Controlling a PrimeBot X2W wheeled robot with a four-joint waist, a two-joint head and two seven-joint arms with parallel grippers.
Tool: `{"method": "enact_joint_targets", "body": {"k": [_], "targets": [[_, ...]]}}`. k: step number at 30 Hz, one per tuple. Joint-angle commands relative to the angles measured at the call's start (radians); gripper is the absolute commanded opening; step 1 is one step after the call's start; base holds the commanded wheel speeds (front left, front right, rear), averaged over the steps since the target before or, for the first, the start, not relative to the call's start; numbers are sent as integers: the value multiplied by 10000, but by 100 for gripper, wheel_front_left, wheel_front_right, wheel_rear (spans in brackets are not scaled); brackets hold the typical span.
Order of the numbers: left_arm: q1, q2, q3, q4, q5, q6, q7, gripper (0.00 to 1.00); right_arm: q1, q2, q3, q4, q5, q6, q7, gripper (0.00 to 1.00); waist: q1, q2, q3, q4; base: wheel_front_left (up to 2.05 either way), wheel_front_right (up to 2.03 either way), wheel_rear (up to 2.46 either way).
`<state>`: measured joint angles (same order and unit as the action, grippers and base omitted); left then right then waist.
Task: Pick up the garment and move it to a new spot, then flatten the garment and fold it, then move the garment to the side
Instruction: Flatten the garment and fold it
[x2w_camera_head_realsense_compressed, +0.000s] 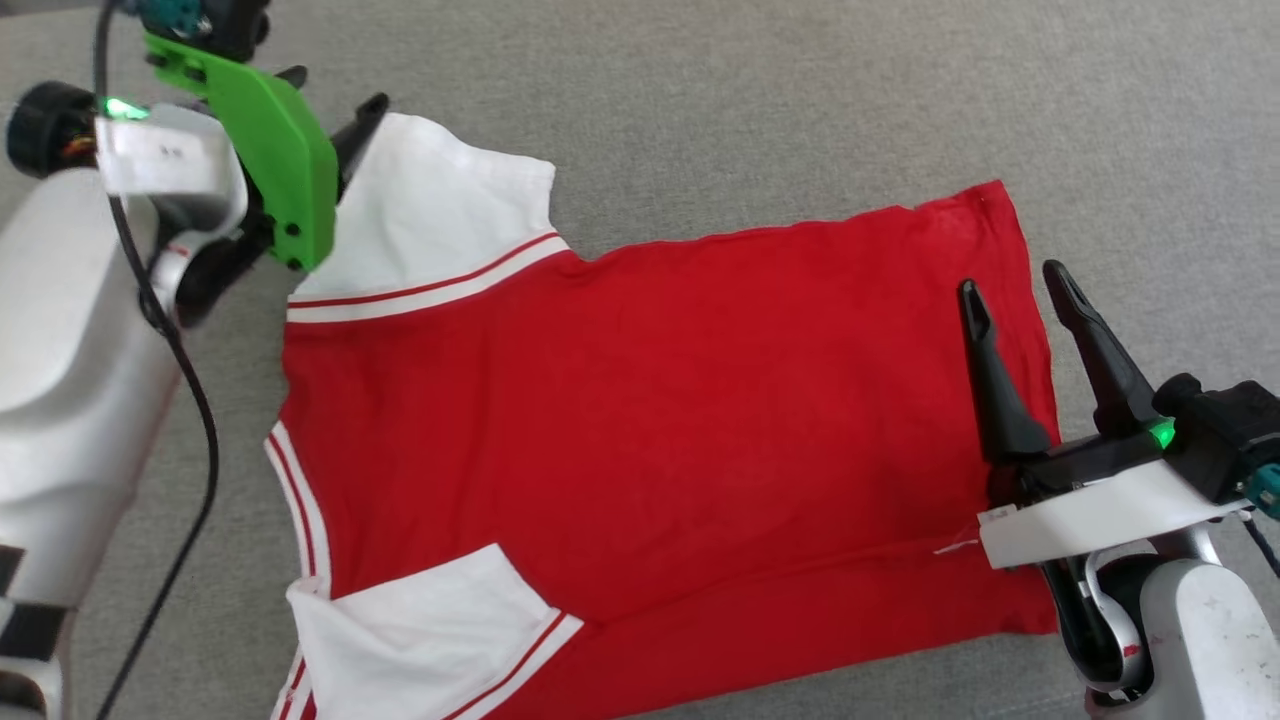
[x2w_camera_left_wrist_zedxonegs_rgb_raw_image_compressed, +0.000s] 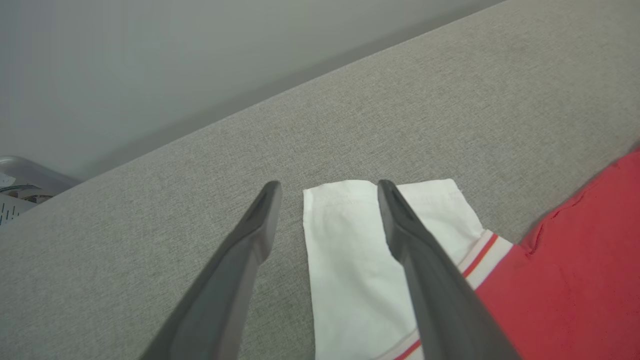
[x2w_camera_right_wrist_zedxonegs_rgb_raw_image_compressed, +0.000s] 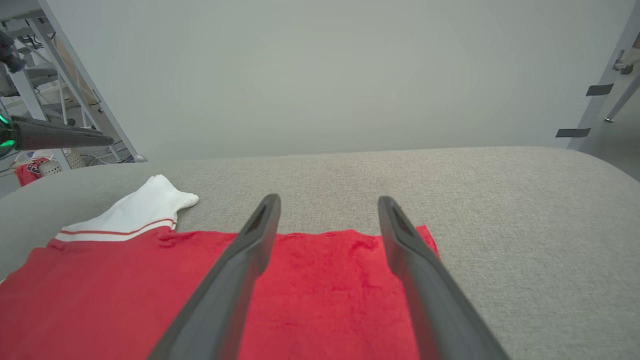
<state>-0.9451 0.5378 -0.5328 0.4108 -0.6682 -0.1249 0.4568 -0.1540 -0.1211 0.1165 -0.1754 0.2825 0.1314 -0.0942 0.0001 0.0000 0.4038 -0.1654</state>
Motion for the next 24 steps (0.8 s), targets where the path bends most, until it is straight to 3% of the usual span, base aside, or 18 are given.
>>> {"method": "enact_joint_targets", "body": {"k": [1,7,16,17,18,24], "targets": [[-384,160,-117,230,-273,-54,412,100,-236,80,90,69,-47,-7,-117,100,-1,0,1014,-1006,0,0,0],[-1414,835,-820,1166,-985,-56,1908,100,-443,242,293,342,39,-7,-292,100,-1,0,1413,-1378,0,0,0],[-1671,1150,-1350,2513,-1384,-56,2383,99,-540,300,534,436,236,-7,-364,100,-1,0,1573,-1537,0,0,0],[-1622,1143,-1429,2583,-1458,-56,2498,64,-549,292,539,448,243,-7,-368,100,-1,0,1561,-1530,0,0,0],[-1552,1119,-1488,2657,-1602,-57,2645,4,-556,278,536,461,249,-7,-371,100,-1,0,1540,-1514,0,0,0],[-1348,1021,-1728,2657,-2099,-57,2890,0,-547,185,400,468,215,-7,-319,100,-1,0,1377,-1304,0,0,0]]}}
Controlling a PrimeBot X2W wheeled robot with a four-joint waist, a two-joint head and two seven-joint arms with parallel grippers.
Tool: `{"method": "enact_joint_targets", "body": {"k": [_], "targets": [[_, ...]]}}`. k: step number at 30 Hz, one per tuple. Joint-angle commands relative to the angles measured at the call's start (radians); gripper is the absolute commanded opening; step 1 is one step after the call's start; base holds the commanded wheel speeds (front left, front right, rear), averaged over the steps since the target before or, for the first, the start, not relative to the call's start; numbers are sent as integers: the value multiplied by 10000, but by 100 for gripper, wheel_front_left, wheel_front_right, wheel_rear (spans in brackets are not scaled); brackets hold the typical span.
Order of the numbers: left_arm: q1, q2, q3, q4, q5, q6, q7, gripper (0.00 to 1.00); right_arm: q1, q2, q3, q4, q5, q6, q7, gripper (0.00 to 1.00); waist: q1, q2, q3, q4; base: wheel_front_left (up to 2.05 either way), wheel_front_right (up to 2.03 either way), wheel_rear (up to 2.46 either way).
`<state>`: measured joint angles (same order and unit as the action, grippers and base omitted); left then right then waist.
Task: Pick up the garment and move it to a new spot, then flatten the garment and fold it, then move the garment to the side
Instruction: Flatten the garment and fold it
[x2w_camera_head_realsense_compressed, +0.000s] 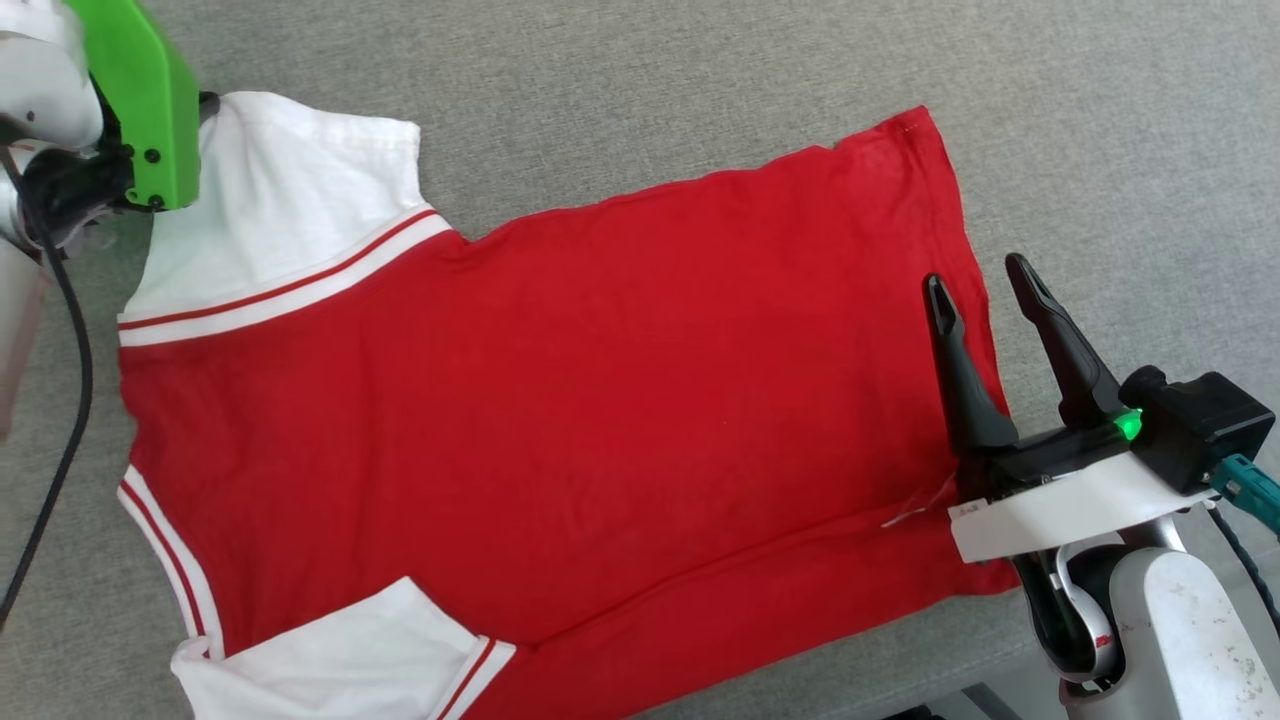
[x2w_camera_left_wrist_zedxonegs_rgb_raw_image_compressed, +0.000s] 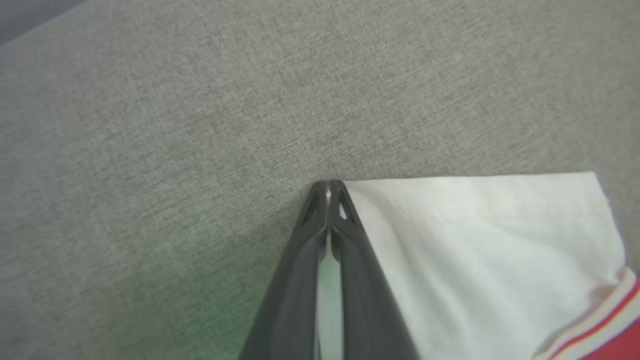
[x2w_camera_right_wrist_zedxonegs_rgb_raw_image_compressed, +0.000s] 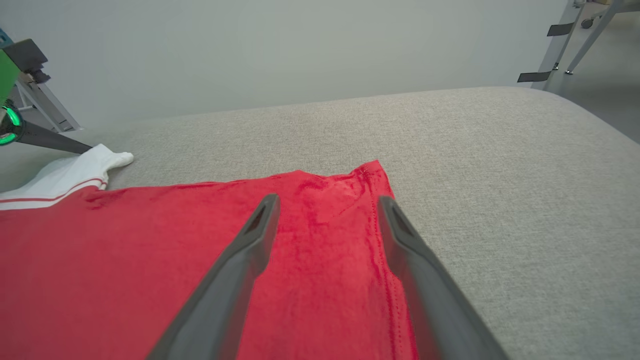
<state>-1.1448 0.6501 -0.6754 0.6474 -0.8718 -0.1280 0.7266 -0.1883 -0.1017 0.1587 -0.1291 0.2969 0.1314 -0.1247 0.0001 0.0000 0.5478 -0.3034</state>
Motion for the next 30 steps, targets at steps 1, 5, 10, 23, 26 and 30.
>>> {"method": "enact_joint_targets", "body": {"k": [1,5,10,23,26,30], "targets": [[650,-126,-304,277,-77,-26,45,0,-209,-15,-38,-1,68,-7,0,100,-1,0,-96,120,0,0,0],[631,-231,-263,343,-92,-26,-790,0,-214,-57,-56,13,50,-7,85,100,-1,0,-306,294,0,0,0],[686,-445,-89,612,-272,-26,-1972,0,-142,-141,-188,92,46,-7,253,100,-1,0,-812,555,0,0,0],[1127,-975,-190,-93,-659,-26,-4175,0,137,-1399,-745,114,65,-7,2953,100,-1,0,-2036,1866,0,0,0],[1321,-1021,-334,-605,-609,-27,-4336,0,-48,-1934,-877,140,272,-7,4178,100,-1,0,-2089,2217,0,0,0],[1694,-971,-442,-1600,-548,127,-4417,0,-498,-2676,-985,229,689,-7,5809,100,-1,0,-2052,2644,0,0,0]]}}
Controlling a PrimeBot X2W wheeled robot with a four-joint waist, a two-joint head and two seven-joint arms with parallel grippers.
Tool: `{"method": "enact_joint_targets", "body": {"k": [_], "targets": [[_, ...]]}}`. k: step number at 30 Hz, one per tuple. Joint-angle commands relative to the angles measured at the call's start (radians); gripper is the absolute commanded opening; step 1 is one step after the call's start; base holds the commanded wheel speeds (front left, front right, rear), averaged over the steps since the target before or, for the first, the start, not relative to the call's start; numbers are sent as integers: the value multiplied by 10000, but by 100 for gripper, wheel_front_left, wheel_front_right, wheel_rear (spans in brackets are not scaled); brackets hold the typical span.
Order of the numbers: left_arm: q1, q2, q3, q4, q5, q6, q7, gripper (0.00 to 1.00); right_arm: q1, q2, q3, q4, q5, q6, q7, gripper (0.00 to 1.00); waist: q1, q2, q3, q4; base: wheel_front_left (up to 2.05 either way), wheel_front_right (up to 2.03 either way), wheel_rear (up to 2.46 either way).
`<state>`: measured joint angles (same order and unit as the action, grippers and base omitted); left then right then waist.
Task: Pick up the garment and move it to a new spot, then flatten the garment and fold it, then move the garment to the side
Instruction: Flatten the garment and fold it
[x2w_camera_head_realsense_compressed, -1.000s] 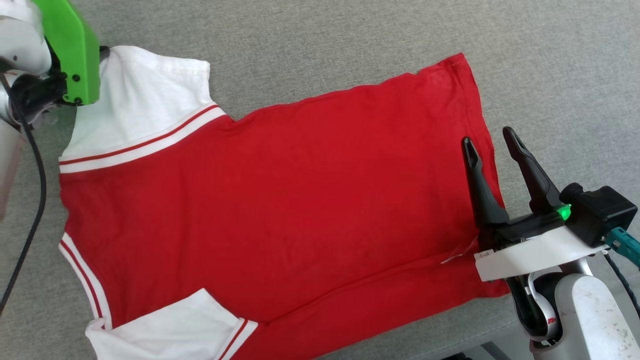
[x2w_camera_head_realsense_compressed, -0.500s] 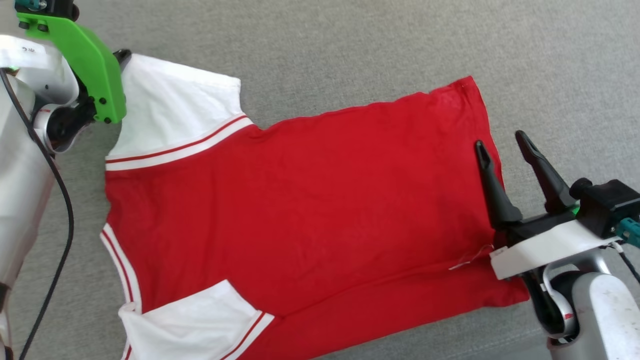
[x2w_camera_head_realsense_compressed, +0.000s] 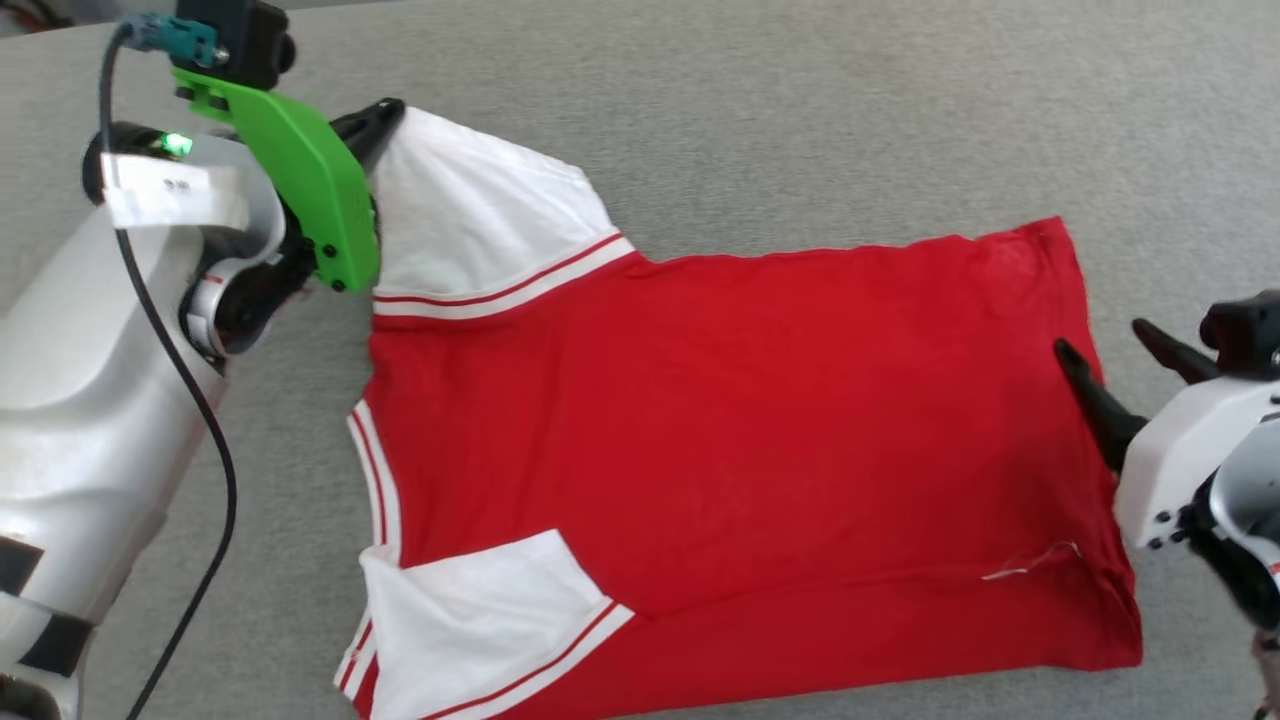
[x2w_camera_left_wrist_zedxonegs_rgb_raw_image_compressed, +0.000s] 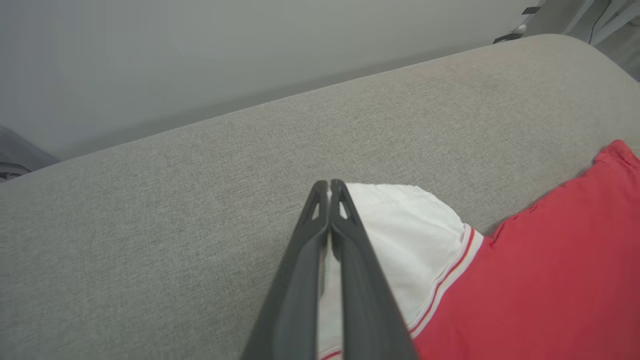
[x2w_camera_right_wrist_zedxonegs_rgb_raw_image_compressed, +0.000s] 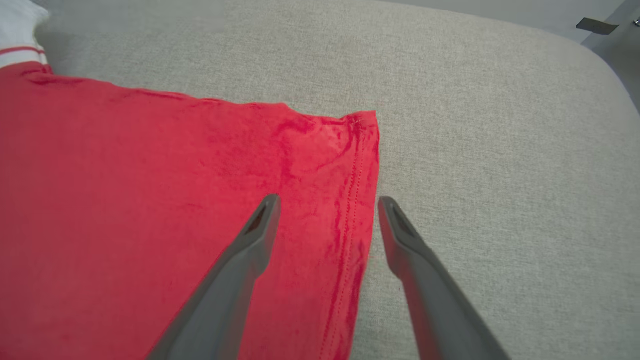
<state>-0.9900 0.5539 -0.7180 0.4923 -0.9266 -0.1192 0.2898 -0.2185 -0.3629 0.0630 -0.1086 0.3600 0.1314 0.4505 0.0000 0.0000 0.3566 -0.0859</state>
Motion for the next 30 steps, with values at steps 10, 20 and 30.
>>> {"method": "enact_joint_targets", "body": {"k": [10,20,30], "targets": [[1679,461,147,-3658,-9,1316,-458,0,-1833,-1165,-385,1332,628,-7,2815,100,0,0,393,1351,0,0,0],[2647,786,165,-5905,170,2283,-630,0,-3254,-1717,26,3010,239,-7,3430,100,0,0,918,1911,0,0,0],[3187,837,54,-6092,82,2379,-811,0,-3478,-1774,501,4458,297,-7,2465,0,0,0,744,2125,0,0,0]]}}
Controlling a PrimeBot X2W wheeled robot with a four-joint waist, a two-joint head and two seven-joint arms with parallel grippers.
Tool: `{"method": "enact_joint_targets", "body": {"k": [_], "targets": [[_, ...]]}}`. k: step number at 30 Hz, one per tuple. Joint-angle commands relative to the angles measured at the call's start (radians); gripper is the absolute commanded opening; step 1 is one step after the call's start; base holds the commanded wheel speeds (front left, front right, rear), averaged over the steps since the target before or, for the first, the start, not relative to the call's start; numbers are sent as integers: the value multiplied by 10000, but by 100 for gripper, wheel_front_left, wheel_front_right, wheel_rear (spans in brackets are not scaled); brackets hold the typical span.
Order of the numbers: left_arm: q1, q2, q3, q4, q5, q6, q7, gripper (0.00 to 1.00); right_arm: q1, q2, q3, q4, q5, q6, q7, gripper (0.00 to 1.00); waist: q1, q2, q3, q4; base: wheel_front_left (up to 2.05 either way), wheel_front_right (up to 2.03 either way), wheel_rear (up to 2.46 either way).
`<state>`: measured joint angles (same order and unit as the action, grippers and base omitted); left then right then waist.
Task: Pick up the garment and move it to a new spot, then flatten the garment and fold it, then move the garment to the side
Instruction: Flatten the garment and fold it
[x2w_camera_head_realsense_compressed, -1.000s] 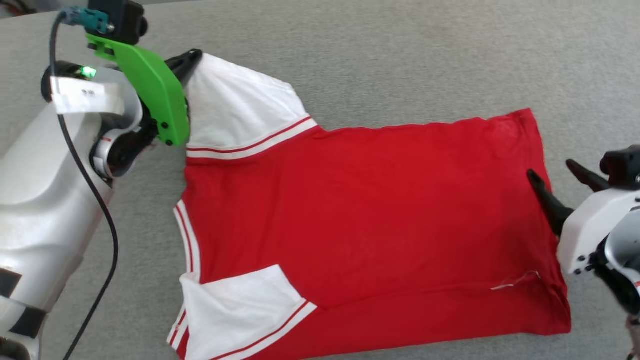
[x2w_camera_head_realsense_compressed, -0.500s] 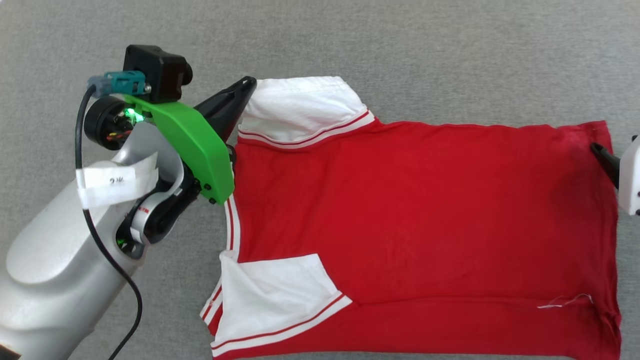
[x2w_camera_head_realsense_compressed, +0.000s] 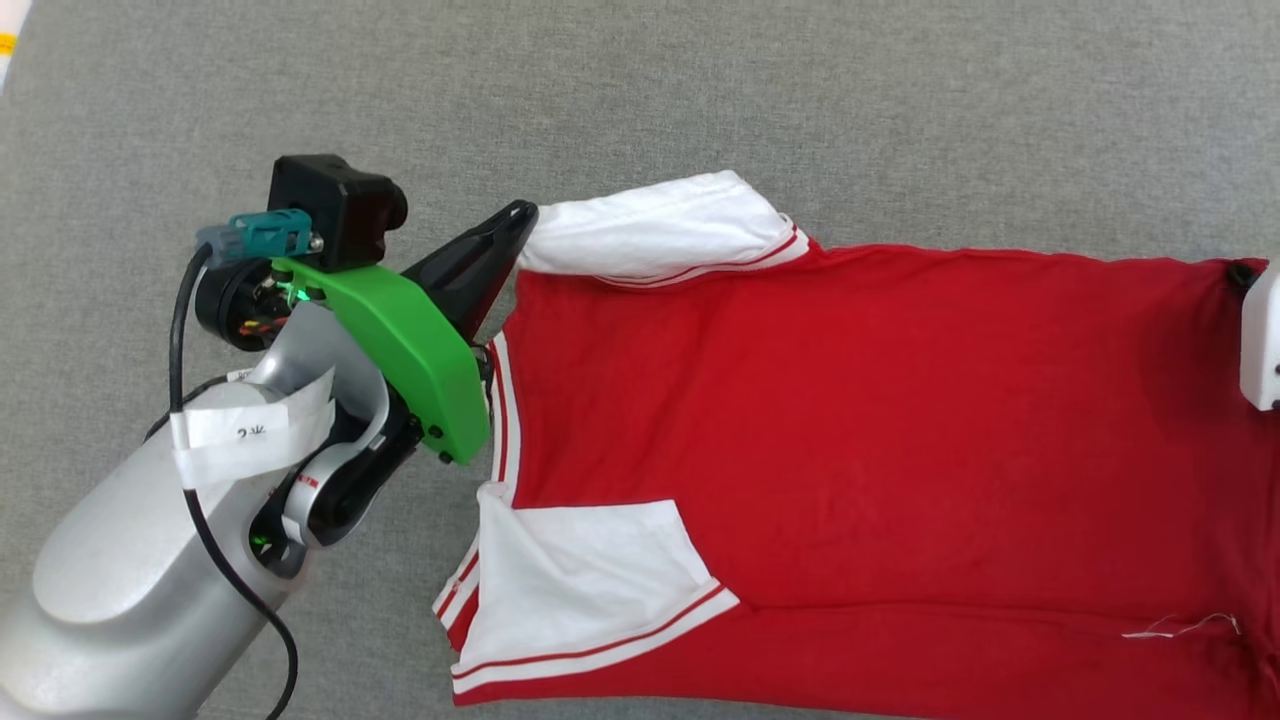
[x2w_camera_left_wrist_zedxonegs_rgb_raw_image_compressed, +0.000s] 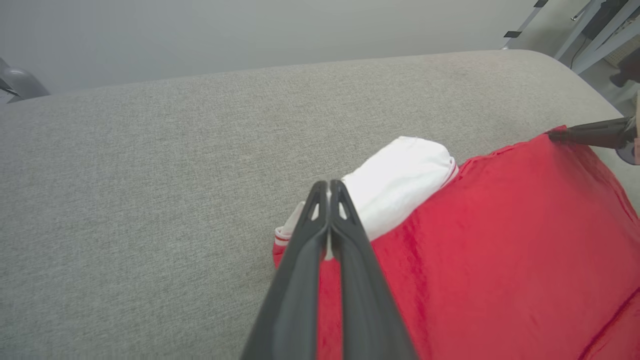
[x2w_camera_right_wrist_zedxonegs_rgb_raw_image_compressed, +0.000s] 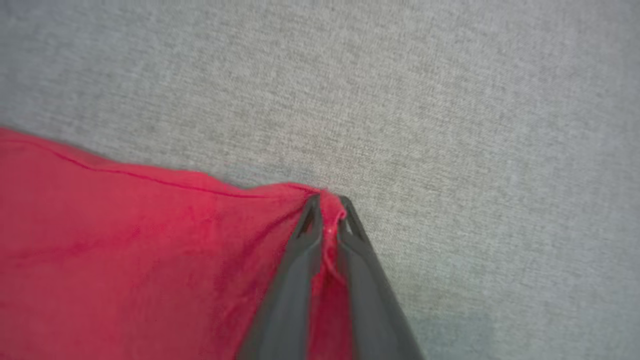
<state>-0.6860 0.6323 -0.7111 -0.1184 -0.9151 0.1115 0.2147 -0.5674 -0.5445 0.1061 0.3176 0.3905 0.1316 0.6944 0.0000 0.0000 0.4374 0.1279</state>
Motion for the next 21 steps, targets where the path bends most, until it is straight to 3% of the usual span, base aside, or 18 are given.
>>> {"method": "enact_joint_targets", "body": {"k": [1,13,21], "targets": [[188,64,-6,45,-55,70,-81,0,-16,100,4,274,8,-9,-175,0,0,0,-126,-27,0,0,0],[1170,293,261,440,-470,253,-610,0,700,408,-551,330,709,-9,-2461,0,0,0,-1500,-354,0,0,0],[2558,555,163,128,-784,571,-882,0,2490,396,-802,-518,1660,-9,-3505,0,0,0,-2456,-389,0,0,0]]}}
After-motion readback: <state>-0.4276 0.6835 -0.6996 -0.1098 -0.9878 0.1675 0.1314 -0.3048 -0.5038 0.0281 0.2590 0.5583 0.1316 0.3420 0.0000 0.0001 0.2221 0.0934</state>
